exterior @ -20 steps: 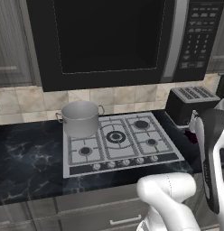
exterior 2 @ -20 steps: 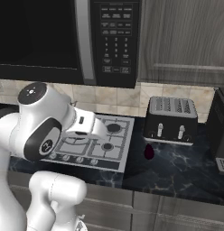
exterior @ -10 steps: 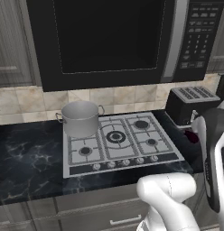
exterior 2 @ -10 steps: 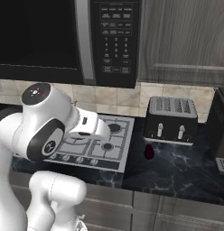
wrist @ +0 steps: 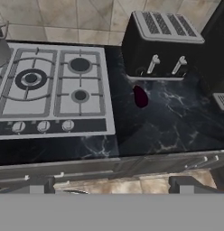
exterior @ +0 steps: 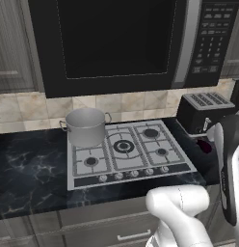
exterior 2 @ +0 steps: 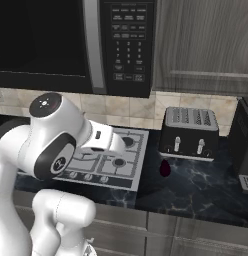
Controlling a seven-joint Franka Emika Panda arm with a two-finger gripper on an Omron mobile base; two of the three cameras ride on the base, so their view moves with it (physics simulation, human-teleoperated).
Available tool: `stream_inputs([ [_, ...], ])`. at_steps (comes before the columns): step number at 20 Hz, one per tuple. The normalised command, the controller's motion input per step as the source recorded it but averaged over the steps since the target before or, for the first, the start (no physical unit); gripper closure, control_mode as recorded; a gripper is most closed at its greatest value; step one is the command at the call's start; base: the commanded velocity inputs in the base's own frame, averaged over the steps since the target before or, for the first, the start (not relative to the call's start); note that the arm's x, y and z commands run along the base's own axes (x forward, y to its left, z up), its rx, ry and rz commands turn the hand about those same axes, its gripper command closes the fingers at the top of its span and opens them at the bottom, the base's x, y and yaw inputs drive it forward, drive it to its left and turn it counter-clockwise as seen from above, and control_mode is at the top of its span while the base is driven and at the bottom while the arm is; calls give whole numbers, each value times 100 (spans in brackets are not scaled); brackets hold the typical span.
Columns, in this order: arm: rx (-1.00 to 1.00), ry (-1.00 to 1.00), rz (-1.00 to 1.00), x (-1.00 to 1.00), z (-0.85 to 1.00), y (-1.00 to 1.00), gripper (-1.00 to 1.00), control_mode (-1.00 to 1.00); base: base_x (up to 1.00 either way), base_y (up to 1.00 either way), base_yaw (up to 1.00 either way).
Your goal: Turn on the burner for the pot on the stove. Wait thirty seconds for the pot to heat up. Then add the eggplant to the pot.
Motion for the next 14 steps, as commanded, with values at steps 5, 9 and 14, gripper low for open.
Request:
stream_inputs([
  [5, 0, 0, 0, 8, -6, -12, -100, -100, 0, 0, 0],
  [9, 0, 0, 0, 3, -5, -9, -100, -100, 0, 0, 0],
  [14, 3, 1, 0, 1, -8, -14, -100, -100, 0, 0, 0],
])
